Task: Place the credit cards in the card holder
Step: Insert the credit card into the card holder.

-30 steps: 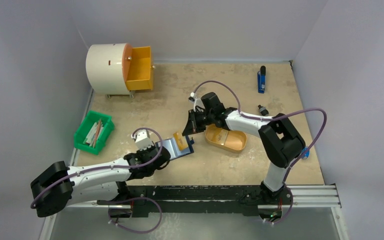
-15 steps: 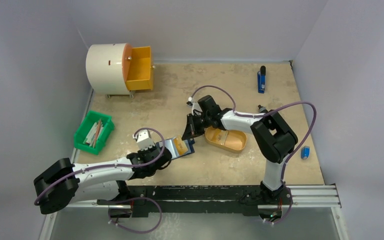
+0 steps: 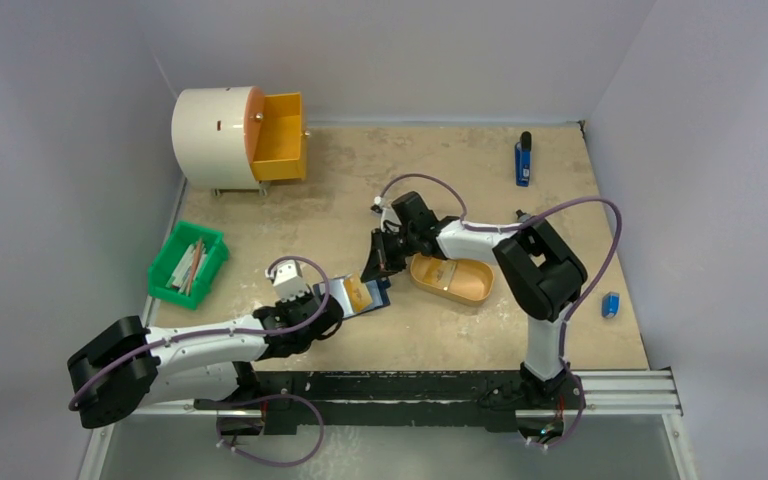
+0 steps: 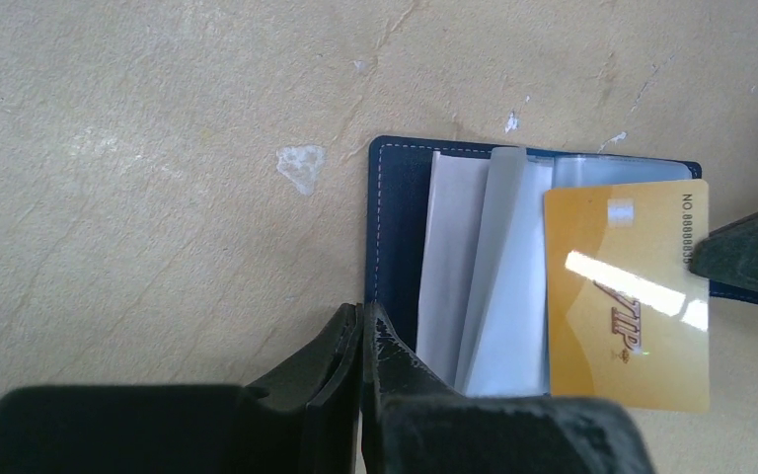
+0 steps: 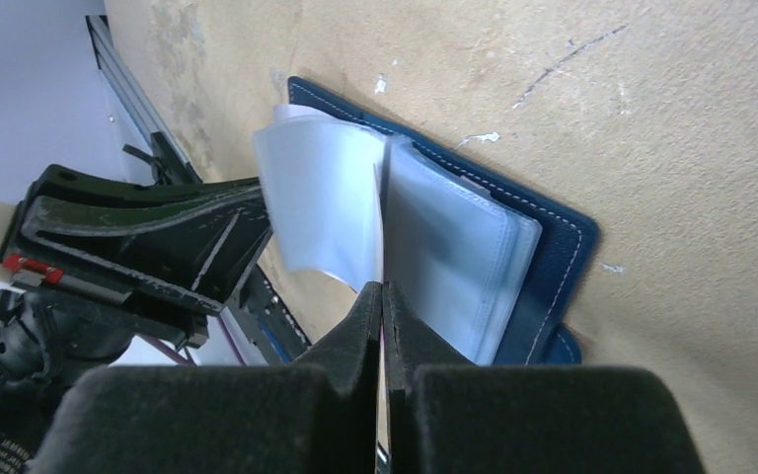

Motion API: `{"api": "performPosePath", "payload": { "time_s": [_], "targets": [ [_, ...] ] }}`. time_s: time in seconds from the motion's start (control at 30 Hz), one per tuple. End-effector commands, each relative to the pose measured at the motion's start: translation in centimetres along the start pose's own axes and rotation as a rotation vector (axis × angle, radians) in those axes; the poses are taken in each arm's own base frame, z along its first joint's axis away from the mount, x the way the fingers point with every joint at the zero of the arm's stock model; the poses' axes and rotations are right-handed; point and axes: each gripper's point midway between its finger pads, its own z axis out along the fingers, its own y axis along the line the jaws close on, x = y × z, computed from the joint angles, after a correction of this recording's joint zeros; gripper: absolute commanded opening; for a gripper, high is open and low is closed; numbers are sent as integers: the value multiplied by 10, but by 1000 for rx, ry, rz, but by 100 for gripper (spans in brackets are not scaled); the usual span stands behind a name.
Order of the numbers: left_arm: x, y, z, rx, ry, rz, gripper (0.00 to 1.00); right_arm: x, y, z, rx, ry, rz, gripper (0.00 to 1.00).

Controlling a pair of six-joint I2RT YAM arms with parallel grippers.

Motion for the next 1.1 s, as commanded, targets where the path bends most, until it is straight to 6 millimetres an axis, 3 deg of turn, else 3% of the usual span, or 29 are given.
{"api": "performPosePath", "payload": {
  "time_s": [0.0, 0.47, 1.07],
  "targets": [
    [-6, -2, 2, 5, -31, -22, 2, -6, 11, 2, -25, 2, 0, 0],
    [-4, -2, 3, 7, -28, -25, 0, -7, 1, 10, 7, -9, 67, 0],
    [-3, 2, 2, 1, -26, -24, 0, -2, 9, 32, -19, 7, 70, 0]
  ]
}}
